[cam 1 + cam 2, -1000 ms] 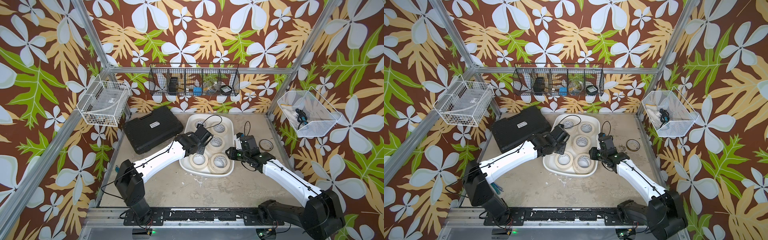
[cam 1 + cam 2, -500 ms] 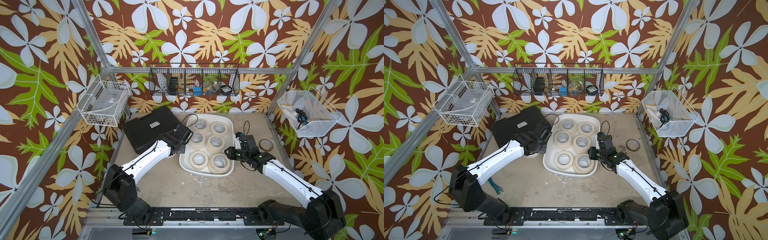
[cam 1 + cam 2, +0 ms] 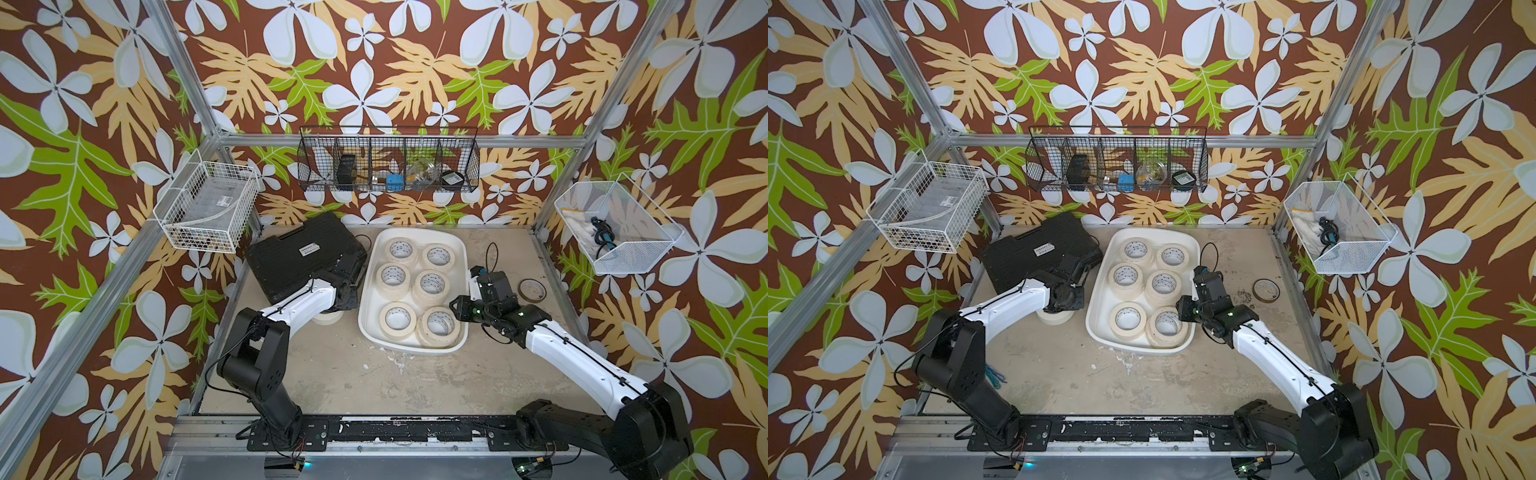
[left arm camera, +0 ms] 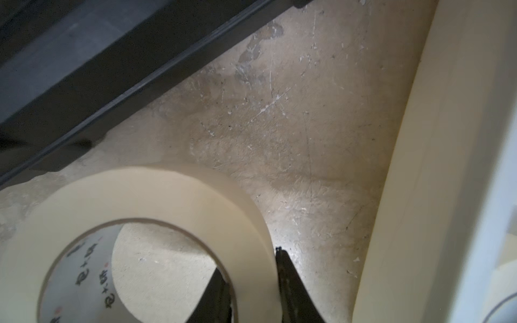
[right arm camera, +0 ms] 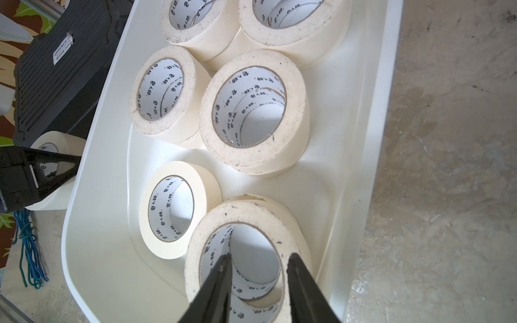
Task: Take out the art tape in the storage box
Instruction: Place the art tape at the center of the board.
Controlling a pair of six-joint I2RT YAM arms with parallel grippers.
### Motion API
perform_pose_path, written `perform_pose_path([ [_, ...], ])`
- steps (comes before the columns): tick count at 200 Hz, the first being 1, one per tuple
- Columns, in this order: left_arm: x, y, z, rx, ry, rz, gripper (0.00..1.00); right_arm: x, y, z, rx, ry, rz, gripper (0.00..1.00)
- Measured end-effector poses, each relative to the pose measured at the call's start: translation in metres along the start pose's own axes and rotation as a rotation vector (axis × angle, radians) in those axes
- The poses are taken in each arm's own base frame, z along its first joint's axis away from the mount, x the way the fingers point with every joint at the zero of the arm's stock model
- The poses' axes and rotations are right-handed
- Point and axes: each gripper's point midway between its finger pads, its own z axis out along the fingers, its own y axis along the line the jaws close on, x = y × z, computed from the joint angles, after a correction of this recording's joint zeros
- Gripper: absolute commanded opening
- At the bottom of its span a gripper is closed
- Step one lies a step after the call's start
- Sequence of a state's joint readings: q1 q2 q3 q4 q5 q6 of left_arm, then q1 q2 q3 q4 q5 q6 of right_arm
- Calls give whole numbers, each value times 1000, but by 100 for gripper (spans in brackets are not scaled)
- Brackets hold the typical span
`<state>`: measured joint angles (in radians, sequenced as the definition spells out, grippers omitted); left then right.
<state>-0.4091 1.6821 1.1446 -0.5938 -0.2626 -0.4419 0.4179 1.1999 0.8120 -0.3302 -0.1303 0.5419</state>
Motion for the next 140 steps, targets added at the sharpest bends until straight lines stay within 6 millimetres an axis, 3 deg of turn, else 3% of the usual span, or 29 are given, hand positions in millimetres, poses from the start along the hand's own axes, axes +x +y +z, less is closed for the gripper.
perform_pose_path([
  [46,-3,-7,18,9,0,-31,16,3,1,-3,-4,0,-5,38],
  [85,7,-13,37,22,36,-44,16,4,0,-7,0,-5,-14,39],
  [140,-8,-31,48,102,-15,-93,21,6,-1,-12,2,-4,-29,40],
])
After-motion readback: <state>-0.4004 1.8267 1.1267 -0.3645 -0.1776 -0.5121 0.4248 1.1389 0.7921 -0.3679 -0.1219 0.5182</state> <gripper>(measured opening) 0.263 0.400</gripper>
